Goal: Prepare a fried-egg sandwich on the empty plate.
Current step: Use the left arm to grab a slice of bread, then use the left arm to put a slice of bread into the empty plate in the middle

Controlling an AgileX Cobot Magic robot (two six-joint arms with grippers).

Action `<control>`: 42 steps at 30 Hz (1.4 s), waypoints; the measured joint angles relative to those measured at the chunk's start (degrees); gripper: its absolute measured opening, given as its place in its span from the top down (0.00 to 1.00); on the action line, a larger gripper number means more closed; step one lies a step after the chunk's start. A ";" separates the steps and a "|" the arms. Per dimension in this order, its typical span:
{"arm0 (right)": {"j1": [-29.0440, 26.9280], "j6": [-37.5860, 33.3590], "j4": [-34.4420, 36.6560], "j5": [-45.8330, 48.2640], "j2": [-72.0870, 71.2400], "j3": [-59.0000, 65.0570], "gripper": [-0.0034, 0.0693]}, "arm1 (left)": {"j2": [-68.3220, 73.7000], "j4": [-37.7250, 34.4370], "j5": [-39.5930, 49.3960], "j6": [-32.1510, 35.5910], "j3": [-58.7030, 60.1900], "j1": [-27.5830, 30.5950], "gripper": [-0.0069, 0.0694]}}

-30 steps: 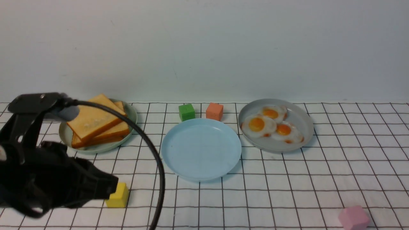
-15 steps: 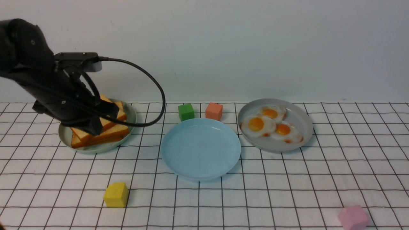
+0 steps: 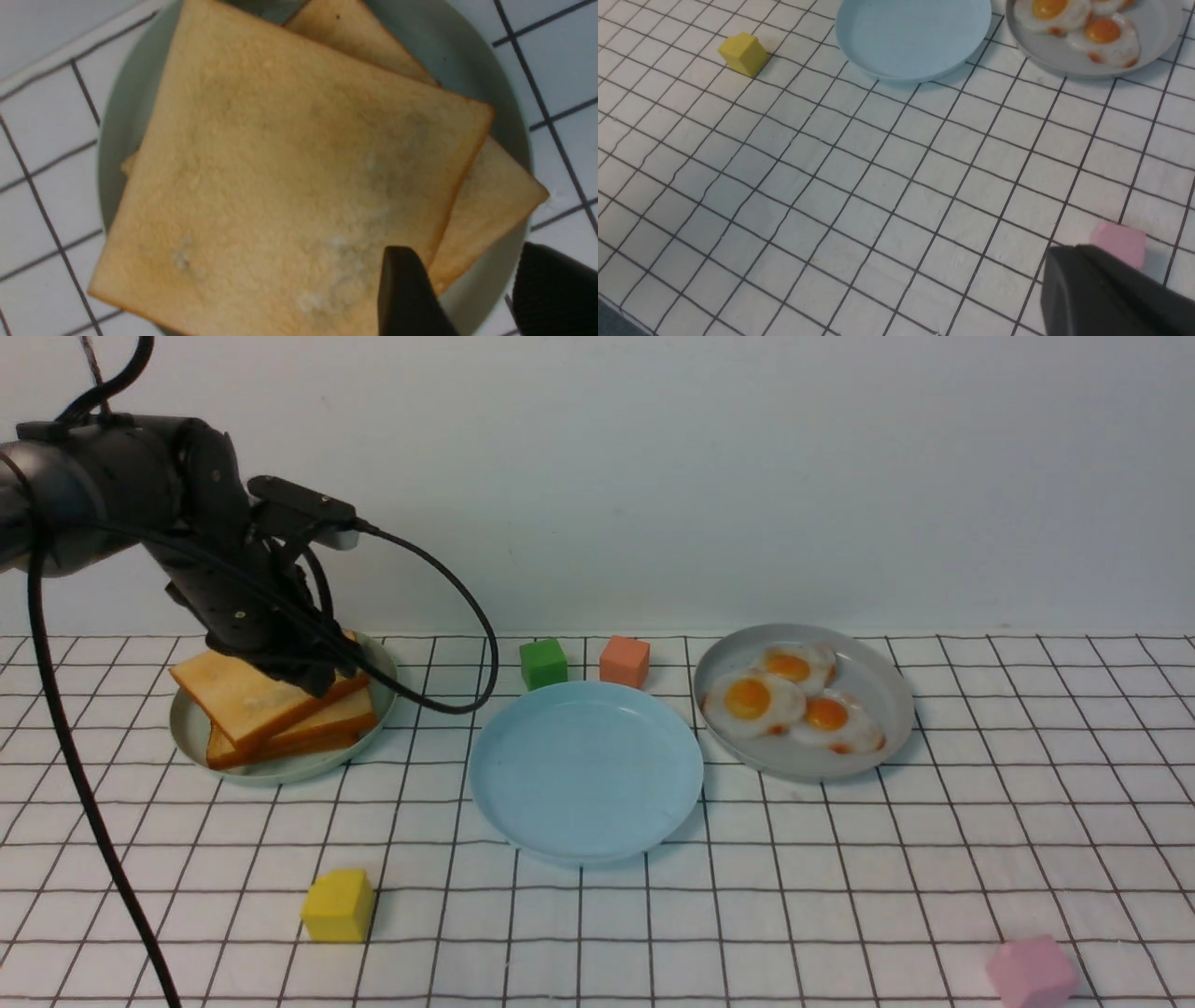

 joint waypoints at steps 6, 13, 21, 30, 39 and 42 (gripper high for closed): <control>0.00 0.00 -0.14 -2.99 0.00 0.00 0.94 | 2.12 0.00 -3.64 1.62 -0.07 0.00 0.37; 0.00 0.00 -0.14 -3.98 0.00 0.00 0.94 | 5.18 1.29 -4.38 2.94 -0.45 0.00 0.38; 0.00 0.00 -0.14 -3.64 0.00 0.00 0.94 | 5.38 2.29 -3.29 2.99 -1.01 -0.22 0.80; 0.00 0.00 -0.14 -3.28 0.00 0.00 0.93 | -3.56 3.31 -0.38 1.65 -0.49 -4.98 0.89; 0.07 0.00 -0.14 -3.24 0.00 0.00 0.92 | -5.89 2.61 0.23 -3.22 -0.71 -21.11 0.89; 0.07 0.00 -0.58 -2.66 0.00 0.00 0.92 | -3.33 3.29 -0.70 -5.28 -0.65 -25.02 0.89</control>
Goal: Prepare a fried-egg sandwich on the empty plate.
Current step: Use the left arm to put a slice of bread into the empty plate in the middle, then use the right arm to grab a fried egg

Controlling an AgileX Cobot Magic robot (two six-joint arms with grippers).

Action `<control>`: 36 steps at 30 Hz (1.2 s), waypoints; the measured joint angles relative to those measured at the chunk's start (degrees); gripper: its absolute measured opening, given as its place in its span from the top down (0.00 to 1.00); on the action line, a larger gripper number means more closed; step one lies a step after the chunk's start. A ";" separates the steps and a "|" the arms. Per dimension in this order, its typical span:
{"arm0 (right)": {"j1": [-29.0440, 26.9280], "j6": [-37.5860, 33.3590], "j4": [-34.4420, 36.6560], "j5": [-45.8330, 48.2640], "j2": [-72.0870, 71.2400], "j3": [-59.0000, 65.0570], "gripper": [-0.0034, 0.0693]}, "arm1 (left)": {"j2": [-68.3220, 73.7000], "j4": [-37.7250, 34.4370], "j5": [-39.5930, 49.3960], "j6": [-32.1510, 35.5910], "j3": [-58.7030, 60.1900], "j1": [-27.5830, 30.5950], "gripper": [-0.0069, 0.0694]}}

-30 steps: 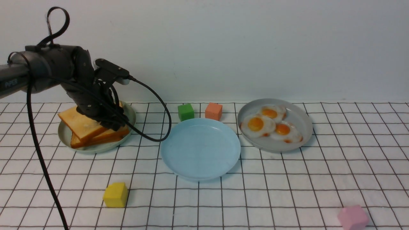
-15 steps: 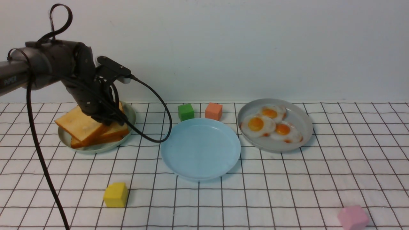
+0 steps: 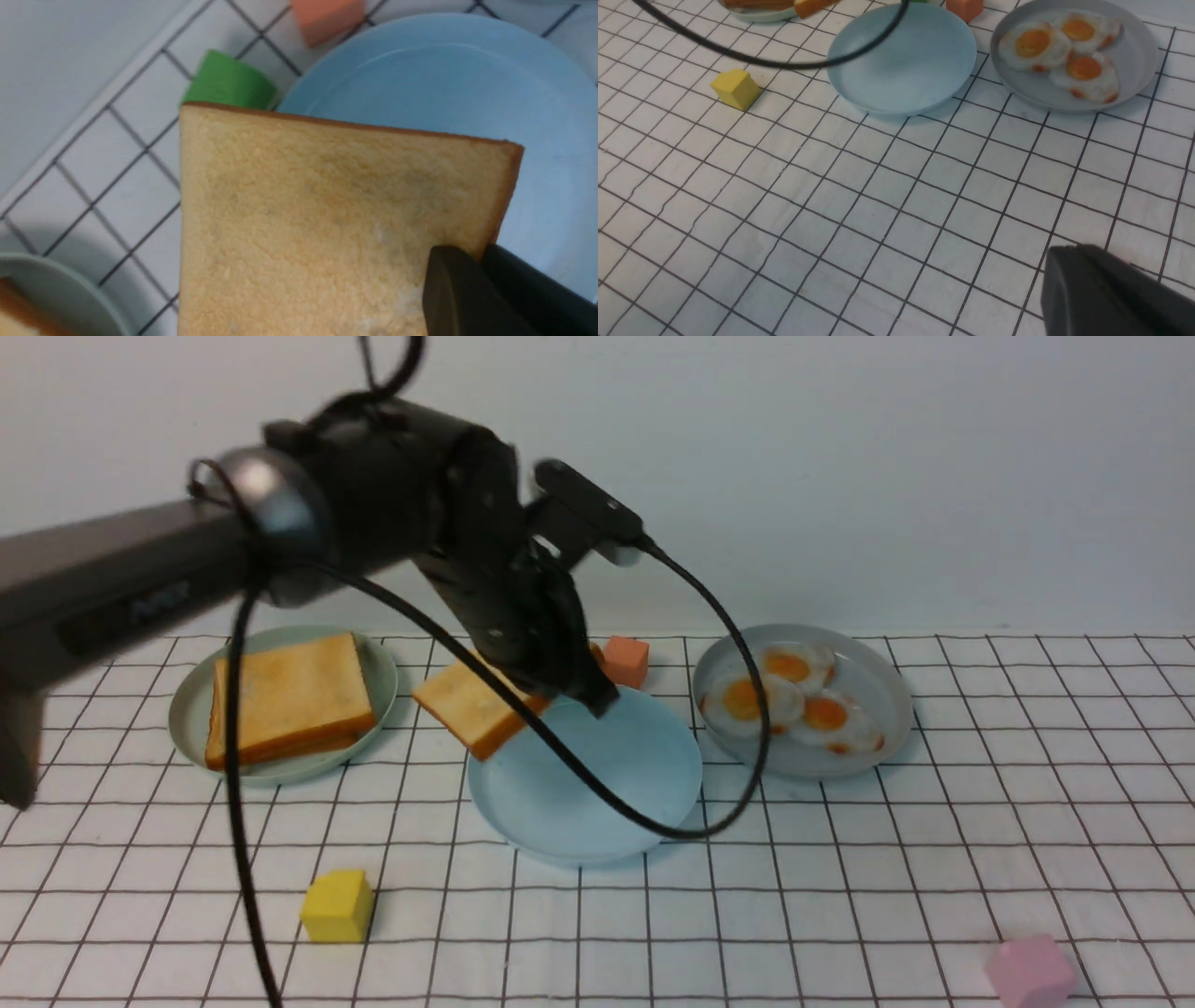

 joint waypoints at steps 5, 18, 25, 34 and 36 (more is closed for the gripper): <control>0.00 0.00 -0.79 0.83 0.00 0.00 0.92 | 3.28 1.28 -3.80 -1.84 0.06 -3.22 0.89; 0.00 0.07 -1.07 1.16 0.12 0.00 0.91 | 6.42 -0.95 -4.52 -2.07 0.06 -4.45 0.46; 0.00 3.83 -1.07 0.59 8.21 -0.87 0.90 | -1.03 -5.40 2.48 -5.14 0.12 -4.57 0.38; 0.00 4.29 -1.07 -6.60 36.19 -12.26 0.88 | -30.74 -7.06 12.45 -14.28 5.13 -4.57 0.93; 0.00 4.29 -1.07 -6.83 42.25 -16.48 0.86 | -37.80 -7.58 12.43 -14.50 10.16 -4.57 0.93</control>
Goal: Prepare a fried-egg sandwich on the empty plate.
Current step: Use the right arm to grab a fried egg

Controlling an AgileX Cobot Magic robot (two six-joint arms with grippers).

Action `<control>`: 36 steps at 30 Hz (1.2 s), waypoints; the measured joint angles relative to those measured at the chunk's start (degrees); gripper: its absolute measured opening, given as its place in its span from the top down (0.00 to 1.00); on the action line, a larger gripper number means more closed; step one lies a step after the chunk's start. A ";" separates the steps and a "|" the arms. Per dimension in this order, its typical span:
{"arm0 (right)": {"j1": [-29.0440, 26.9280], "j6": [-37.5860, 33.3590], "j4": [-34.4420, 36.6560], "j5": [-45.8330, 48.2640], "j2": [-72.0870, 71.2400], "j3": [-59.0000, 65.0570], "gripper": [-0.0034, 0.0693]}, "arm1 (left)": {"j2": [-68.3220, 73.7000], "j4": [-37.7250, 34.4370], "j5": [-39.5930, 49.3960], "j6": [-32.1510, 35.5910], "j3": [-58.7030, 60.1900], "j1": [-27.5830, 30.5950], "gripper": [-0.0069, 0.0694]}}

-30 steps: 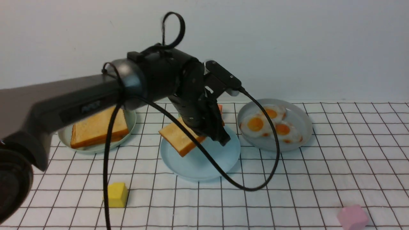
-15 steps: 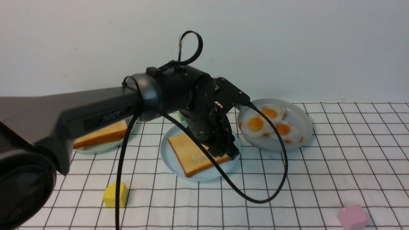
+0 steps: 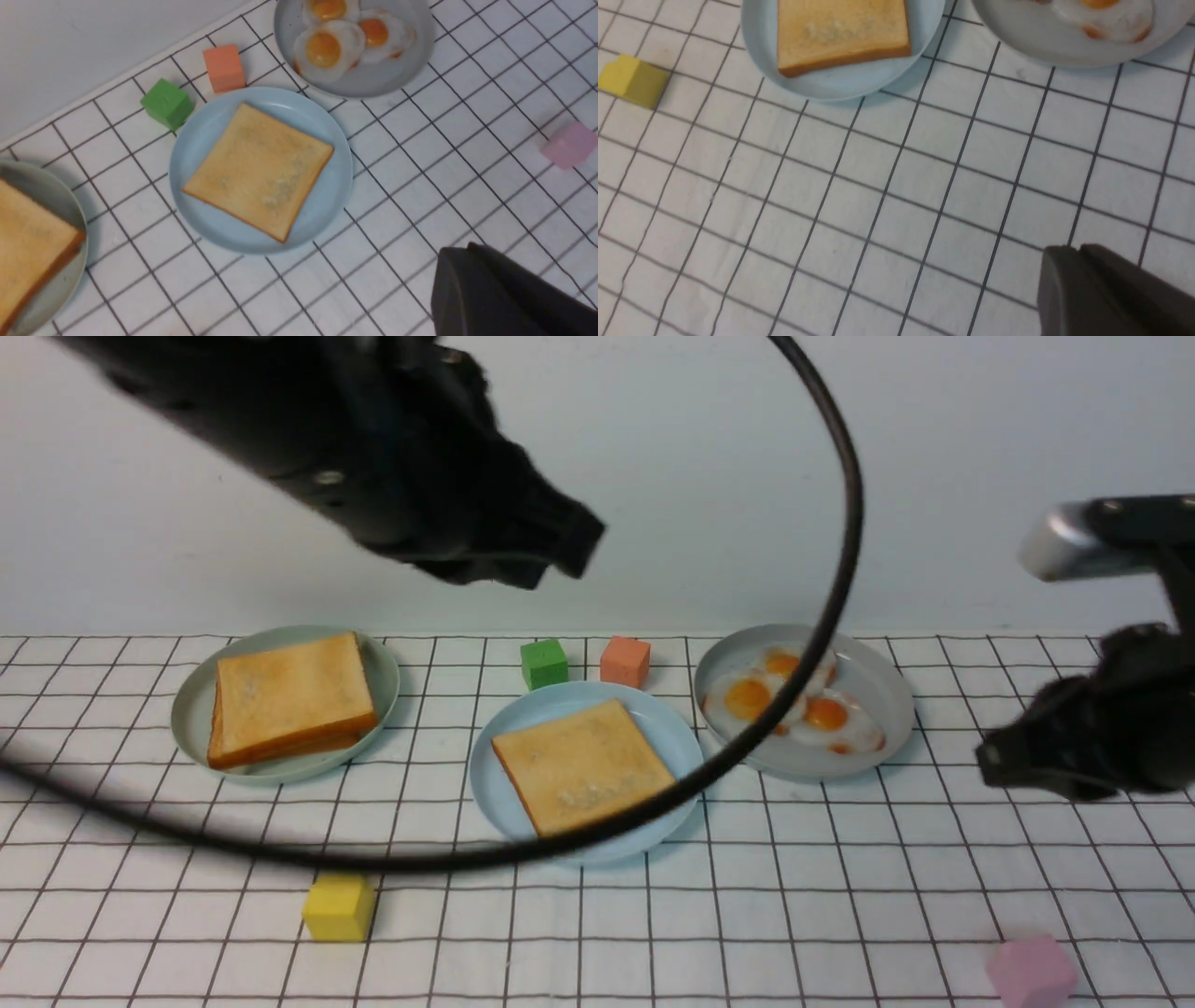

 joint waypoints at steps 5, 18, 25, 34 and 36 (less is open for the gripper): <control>0.00 1.04 0.00 -0.34 16.40 -10.87 0.76 | -16.65 -1.03 -5.12 -0.17 17.37 0.00 0.93; -3.76 12.86 1.20 0.39 43.91 -34.51 0.43 | -44.81 -1.55 -25.38 -0.17 43.75 0.00 0.93; -3.78 13.52 2.74 -0.85 50.19 -39.62 0.42 | -43.65 -2.87 -25.75 -0.17 43.86 0.00 0.93; -3.90 13.57 2.75 -5.29 51.81 -40.03 0.42 | -43.14 -4.52 -25.64 -0.17 43.94 0.00 0.93; -3.90 13.52 2.75 -6.15 52.40 -40.07 0.42 | -43.14 -4.57 -25.50 -0.17 43.94 0.00 0.93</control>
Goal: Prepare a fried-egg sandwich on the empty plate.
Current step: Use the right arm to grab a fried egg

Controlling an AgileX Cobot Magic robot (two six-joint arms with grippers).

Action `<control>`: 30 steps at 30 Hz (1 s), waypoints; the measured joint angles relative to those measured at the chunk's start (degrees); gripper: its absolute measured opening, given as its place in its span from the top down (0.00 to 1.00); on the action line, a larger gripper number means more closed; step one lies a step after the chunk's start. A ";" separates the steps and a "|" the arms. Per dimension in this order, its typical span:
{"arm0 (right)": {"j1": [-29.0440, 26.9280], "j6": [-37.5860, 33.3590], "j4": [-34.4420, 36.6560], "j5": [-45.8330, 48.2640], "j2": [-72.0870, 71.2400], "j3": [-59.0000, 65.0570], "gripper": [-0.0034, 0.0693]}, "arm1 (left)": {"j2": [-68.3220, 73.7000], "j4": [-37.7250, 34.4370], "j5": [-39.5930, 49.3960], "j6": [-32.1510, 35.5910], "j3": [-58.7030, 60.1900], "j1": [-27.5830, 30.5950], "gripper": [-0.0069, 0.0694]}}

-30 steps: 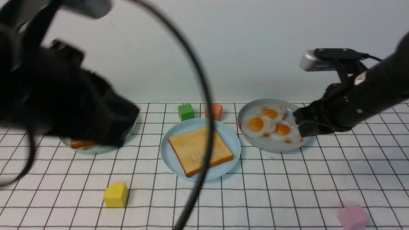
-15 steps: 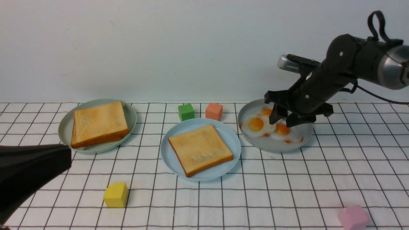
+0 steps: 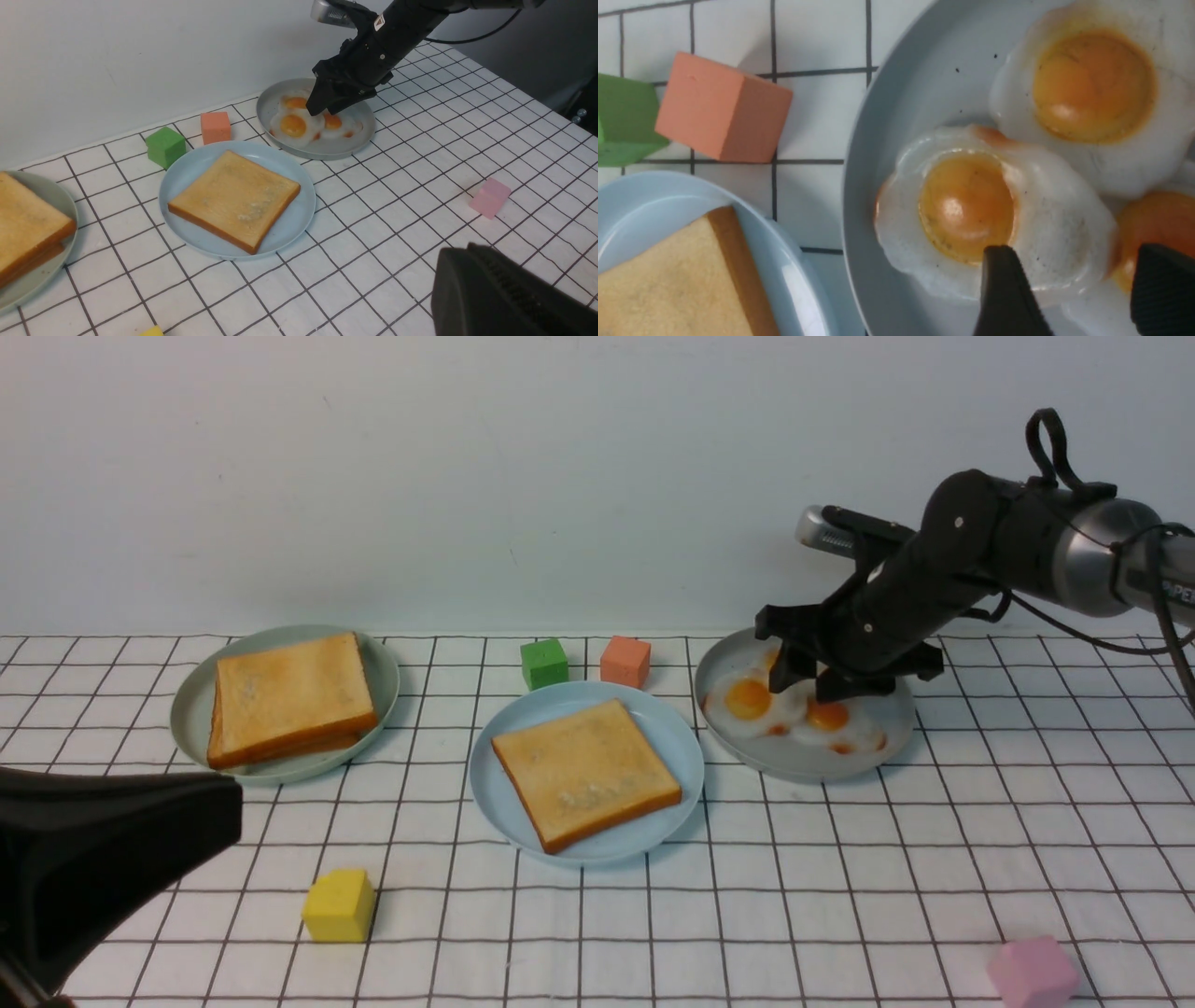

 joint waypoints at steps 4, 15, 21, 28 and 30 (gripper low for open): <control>0.05 0.00 0.00 -0.47 1.32 -0.07 0.42 | 0.00 -0.07 0.27 -0.05 0.00 0.00 0.93; 0.41 -1.07 0.00 -1.41 2.13 -0.36 0.42 | 0.00 -0.07 0.83 -0.05 0.00 0.00 0.93; 0.47 -1.14 0.00 -1.14 1.97 -0.47 0.42 | 0.00 -0.35 0.90 -0.05 0.00 0.00 0.93; 0.47 -1.20 0.05 -3.68 0.18 -0.47 0.42 | 0.00 -0.46 0.96 -0.05 0.00 0.00 0.93; 0.47 -1.20 0.05 -4.67 0.40 -0.47 0.42 | 0.00 -0.52 0.96 -0.05 0.00 0.00 0.93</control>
